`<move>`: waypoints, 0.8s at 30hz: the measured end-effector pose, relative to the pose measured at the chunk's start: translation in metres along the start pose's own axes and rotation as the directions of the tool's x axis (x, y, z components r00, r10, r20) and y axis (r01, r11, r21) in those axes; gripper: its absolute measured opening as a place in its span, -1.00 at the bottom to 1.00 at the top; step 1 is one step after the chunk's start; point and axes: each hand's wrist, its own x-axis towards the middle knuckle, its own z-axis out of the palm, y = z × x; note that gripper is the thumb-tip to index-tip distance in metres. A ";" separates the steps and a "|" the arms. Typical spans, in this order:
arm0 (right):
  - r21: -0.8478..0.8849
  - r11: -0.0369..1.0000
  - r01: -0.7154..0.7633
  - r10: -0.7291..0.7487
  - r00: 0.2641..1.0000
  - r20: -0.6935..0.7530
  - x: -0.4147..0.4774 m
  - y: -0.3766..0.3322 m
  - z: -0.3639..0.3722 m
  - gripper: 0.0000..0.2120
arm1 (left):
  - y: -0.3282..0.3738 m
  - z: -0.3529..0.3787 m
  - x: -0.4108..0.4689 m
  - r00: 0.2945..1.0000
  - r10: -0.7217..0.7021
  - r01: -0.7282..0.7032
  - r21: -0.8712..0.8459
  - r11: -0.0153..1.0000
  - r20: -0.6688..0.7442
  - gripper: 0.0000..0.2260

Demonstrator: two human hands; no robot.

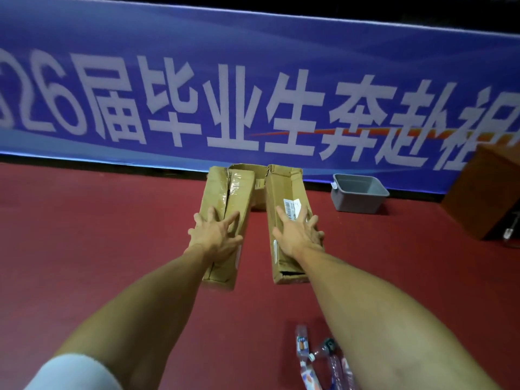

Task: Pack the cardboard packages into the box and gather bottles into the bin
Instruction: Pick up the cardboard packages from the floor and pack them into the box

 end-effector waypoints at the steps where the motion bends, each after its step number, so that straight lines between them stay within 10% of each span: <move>1: 0.000 1.000 0.012 -0.012 1.000 -0.003 0.019 -0.005 -0.001 -0.42 | -0.005 -0.002 0.017 1.000 -0.007 0.007 0.000 1.000 0.002 -0.38; 24: -0.041 0.997 0.061 -0.057 0.994 0.091 0.601 0.004 -0.024 -0.29 | 0.026 -0.013 0.579 0.989 -0.141 0.142 -0.015 0.990 0.042 -0.38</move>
